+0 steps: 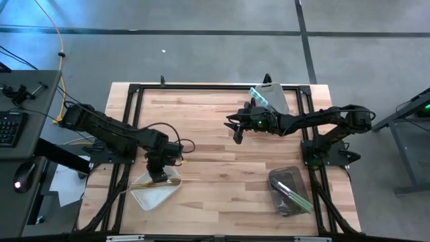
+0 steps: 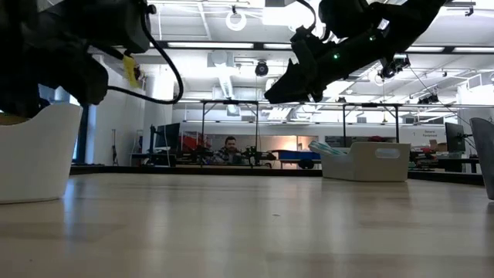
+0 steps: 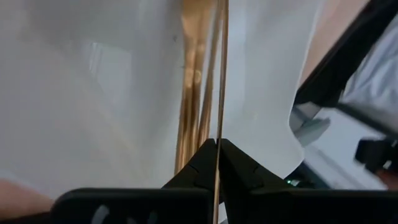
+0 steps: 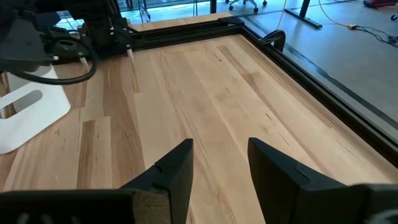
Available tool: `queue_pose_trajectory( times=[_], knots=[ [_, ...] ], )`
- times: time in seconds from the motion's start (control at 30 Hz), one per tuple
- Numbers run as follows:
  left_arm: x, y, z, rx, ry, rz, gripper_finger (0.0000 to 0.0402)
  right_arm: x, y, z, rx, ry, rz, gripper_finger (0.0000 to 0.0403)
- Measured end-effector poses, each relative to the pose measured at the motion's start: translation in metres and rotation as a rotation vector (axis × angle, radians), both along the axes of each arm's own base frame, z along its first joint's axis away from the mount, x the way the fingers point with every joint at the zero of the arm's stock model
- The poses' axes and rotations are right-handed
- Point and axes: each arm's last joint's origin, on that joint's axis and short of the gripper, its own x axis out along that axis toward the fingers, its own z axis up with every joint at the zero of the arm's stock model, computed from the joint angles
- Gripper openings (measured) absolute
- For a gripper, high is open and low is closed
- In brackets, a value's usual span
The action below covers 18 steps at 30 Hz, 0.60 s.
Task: Sort silverware by color (type)
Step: Put the gold table knife into the white bin, then return to Home Position
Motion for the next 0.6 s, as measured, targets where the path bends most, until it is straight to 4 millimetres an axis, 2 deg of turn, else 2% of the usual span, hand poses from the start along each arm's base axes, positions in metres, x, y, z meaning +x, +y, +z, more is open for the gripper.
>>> queue_pose_trajectory(
  times=[0.33, 0.6],
  knots=[
    [-0.0009, -0.0060, 0.0000, -0.016, -0.113, -0.163, 0.0003, -0.0001, 0.0000, -0.0002, 0.000, 0.002, 0.000, 0.0137],
    [-0.0015, -0.0078, 0.0001, -0.022, -0.106, -0.164, 0.0041, -0.0001, 0.0000, -0.0002, -0.003, 0.003, 0.001, 0.0137]
  ],
)
